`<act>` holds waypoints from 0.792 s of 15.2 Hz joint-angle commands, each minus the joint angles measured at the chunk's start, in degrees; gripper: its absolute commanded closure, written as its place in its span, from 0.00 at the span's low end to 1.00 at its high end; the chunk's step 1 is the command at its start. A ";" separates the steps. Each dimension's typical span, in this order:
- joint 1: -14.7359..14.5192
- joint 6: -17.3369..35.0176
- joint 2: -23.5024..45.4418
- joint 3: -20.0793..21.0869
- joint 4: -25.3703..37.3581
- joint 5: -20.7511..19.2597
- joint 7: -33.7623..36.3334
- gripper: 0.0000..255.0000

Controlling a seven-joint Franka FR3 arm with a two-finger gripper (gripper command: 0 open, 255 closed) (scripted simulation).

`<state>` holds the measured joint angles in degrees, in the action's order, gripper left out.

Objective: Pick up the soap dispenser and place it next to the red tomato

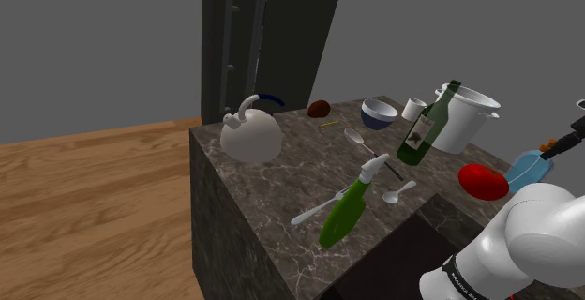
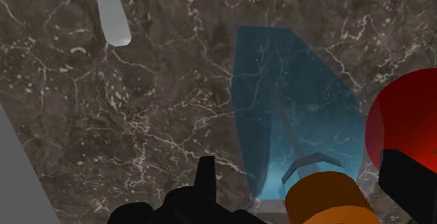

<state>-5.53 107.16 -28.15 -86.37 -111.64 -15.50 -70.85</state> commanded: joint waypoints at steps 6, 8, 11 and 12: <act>0.76 -6.99 0.63 1.97 6.65 1.22 -0.82 0.00; 0.75 -6.99 0.63 1.95 6.66 1.22 -0.82 0.00; 0.75 -6.99 0.63 1.95 6.66 1.22 -0.82 0.00; 0.75 -6.99 0.63 1.95 6.66 1.22 -0.82 0.00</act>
